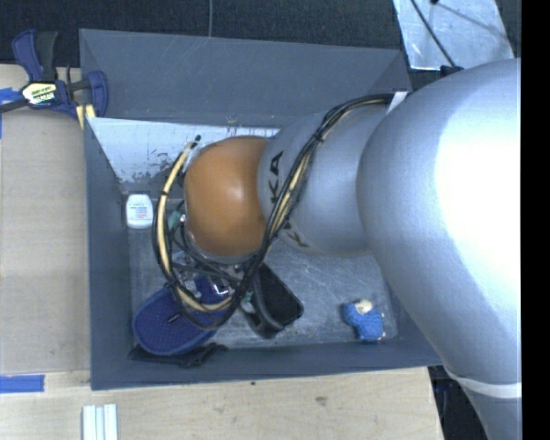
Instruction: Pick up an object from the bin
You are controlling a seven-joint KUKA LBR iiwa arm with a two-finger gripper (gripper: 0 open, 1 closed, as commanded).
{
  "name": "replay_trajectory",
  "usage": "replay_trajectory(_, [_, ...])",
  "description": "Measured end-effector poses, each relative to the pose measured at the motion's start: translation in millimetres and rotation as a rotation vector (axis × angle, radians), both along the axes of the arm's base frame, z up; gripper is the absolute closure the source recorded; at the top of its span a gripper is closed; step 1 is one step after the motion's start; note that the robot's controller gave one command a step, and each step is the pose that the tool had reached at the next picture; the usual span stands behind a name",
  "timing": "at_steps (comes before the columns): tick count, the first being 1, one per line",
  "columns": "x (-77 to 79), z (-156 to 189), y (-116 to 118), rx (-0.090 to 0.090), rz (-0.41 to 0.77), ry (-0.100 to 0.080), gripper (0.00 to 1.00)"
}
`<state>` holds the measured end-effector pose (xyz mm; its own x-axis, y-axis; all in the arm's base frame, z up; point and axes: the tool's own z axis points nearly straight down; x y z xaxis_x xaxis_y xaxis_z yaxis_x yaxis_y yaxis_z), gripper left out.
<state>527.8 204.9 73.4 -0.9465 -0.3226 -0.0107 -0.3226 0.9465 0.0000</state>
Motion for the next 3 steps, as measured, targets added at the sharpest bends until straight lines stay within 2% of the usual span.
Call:
replay_trajectory(1, [4.1,121.6,4.8,0.001,0.026,-0.002,1.0])
replay_trajectory(2, [2.3,116.4,3.9,-0.002,0.025,0.007,0.0])
replay_trajectory(3, [-40.8,-2.3,-47.5,0.004,0.006,-0.009,0.0])
